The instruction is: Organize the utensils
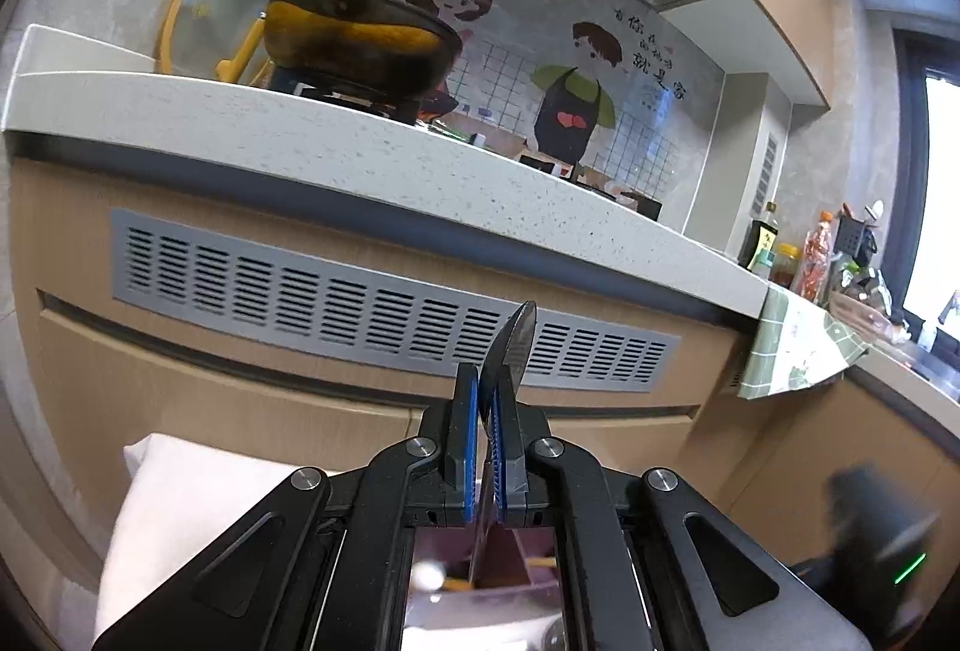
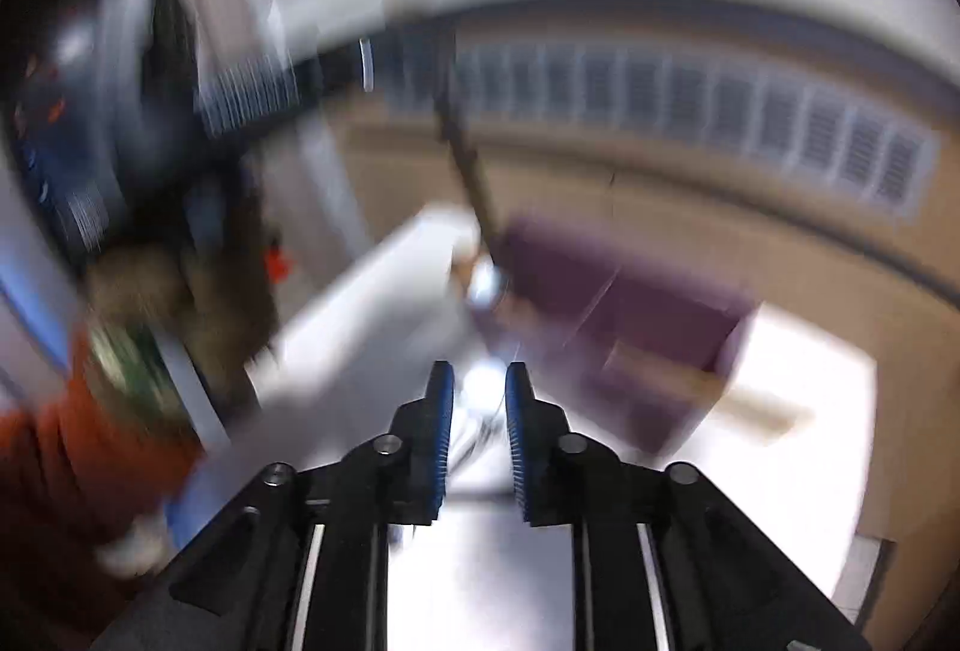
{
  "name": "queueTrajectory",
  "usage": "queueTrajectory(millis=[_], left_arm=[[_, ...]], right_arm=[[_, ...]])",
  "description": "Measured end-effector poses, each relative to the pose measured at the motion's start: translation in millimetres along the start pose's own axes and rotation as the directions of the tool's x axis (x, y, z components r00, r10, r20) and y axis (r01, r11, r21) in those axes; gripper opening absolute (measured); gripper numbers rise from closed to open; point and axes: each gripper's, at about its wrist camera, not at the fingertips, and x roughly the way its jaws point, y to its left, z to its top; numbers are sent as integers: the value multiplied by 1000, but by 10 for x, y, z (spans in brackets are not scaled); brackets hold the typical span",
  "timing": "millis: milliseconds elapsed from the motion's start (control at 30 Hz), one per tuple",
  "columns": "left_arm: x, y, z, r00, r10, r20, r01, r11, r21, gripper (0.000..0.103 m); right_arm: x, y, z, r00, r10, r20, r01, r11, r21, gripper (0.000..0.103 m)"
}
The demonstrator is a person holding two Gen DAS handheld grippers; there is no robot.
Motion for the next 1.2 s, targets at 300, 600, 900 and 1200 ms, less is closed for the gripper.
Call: queueTrajectory(millis=[300,600,900,1200], left_arm=[[-437,549,-272,994,89,-66,-93,994,-59,4],[-637,1068,-468,985,122,-118,-137,982,-131,4],[-591,1314,-610,983,98,-158,-126,976,-179,4],[-621,1216,-664,979,94,-178,-127,975,-184,4]], right_arm=[[978,203,-254,987,-35,-159,15,992,-126,17],[1518,639,-73,973,-88,-213,-5,916,-402,19],[1837,646,16,973,-94,-210,-3,907,-420,20],[1655,656,12,985,-78,-151,24,943,-332,4]])
